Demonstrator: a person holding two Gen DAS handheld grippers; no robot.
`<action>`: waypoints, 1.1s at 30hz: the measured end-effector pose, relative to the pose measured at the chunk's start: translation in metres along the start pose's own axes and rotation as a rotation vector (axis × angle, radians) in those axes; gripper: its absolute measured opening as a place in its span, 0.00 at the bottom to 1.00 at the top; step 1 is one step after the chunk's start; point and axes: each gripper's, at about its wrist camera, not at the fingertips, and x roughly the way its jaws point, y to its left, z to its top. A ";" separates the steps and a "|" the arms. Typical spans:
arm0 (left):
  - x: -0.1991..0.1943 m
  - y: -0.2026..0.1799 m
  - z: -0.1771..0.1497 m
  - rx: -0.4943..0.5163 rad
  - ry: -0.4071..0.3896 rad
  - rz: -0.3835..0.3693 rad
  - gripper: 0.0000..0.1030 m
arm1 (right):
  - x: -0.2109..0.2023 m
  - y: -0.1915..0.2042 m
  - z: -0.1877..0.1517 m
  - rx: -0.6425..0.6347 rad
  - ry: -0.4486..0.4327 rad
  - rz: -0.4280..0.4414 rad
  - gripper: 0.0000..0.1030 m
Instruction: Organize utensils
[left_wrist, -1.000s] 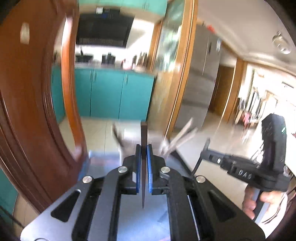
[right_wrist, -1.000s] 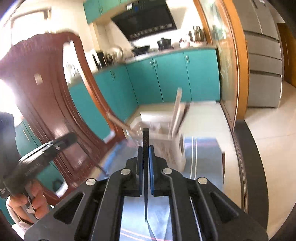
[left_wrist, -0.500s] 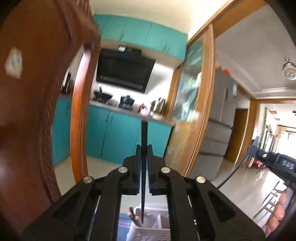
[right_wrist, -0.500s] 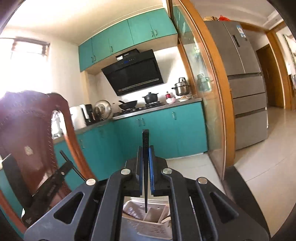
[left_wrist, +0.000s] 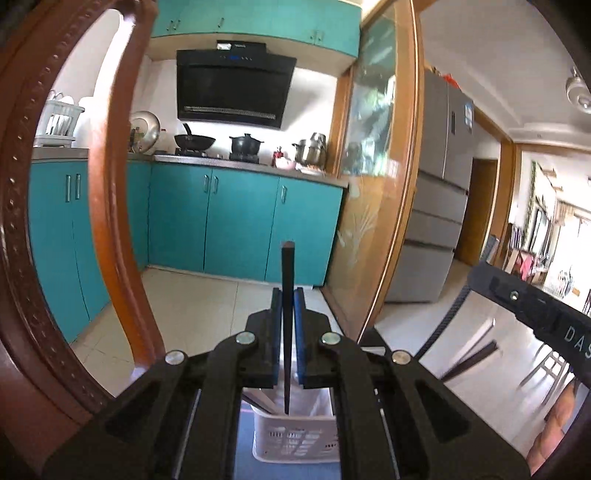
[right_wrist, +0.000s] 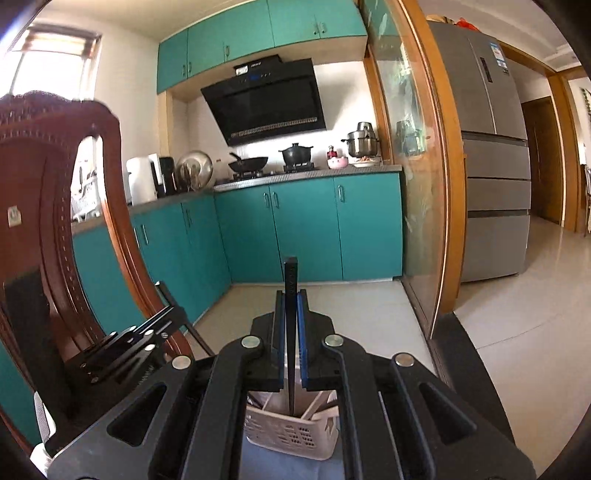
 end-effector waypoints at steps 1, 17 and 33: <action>0.001 -0.002 -0.002 0.007 0.008 -0.004 0.07 | 0.003 0.000 -0.001 -0.003 0.007 0.000 0.06; -0.053 -0.012 -0.005 0.058 -0.068 0.023 0.68 | -0.058 -0.015 0.016 0.041 -0.126 0.030 0.59; -0.218 -0.023 -0.083 0.216 -0.019 0.179 0.96 | -0.172 -0.002 -0.100 -0.064 -0.048 -0.159 0.97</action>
